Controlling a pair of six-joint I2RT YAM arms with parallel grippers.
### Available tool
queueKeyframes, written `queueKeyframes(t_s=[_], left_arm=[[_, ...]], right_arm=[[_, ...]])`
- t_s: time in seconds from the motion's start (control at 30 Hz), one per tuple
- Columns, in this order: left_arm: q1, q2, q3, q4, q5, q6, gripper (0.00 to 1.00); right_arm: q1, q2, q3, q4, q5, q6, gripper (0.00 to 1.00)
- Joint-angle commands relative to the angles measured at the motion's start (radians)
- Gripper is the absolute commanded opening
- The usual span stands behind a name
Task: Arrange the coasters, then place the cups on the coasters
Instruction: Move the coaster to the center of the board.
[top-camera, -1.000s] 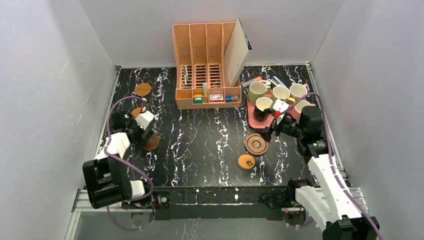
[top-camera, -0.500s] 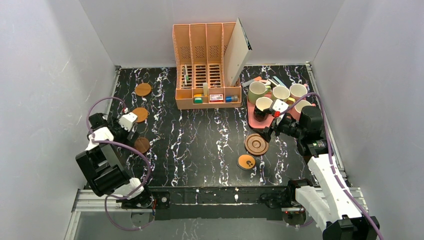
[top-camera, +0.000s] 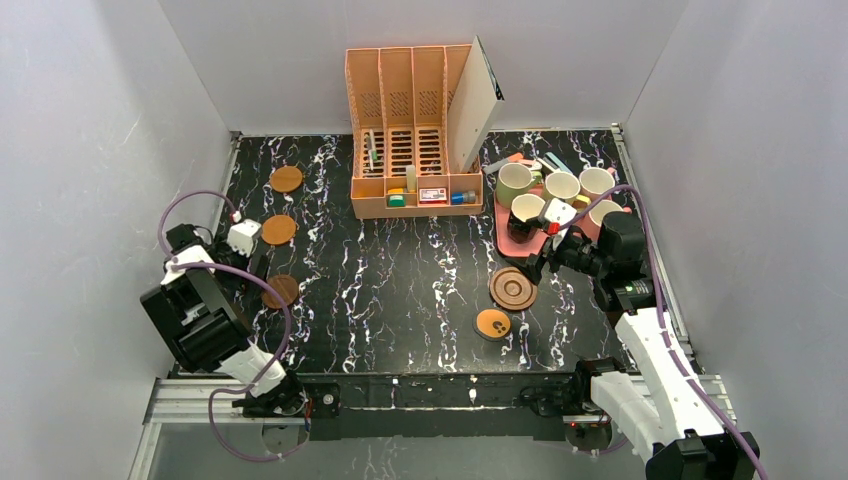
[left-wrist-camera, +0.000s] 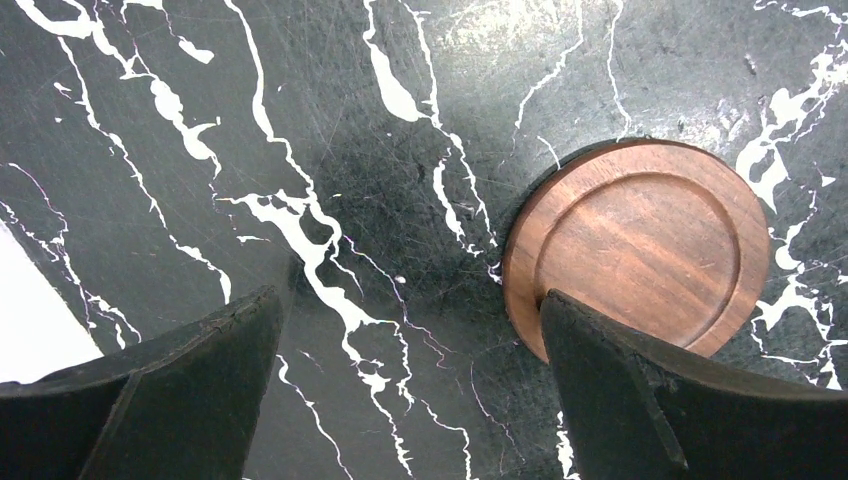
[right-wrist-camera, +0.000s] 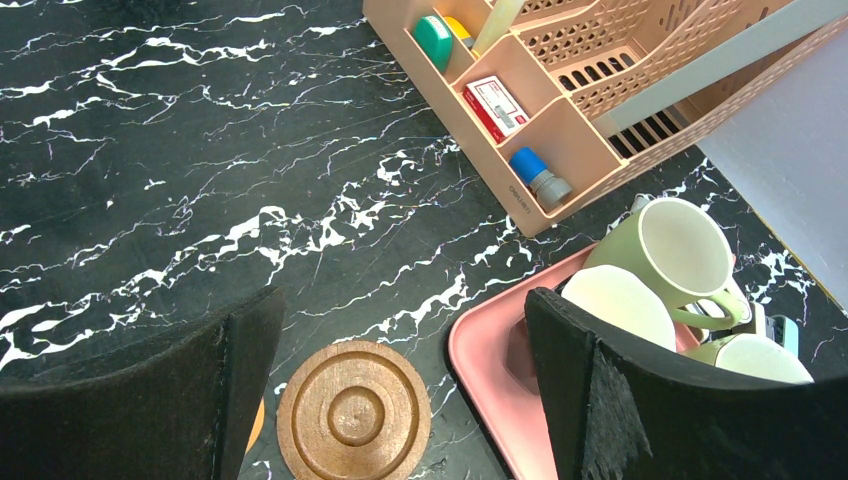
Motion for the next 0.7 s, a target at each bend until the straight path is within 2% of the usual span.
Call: queueKeyframes(t_s=[0.0,0.4,0.67], left_arm=[[0.019,0.064,-0.026,0.071,-0.16,0.028,0.98],[0.037,0.063,-0.021,0.156,-0.206,-0.017,0.98],[0.05,0.067,-0.003,0.118,-0.175,-0.007,0.98]], right_arm=[[0.006,-0.006,-0.006,0.025,-0.009,0.006,0.98],[0.007,-0.008,-0.008,0.022,-0.011,0.005,0.98],[0.007,-0.008,-0.007,0.022,-0.013,0.005,0.98]])
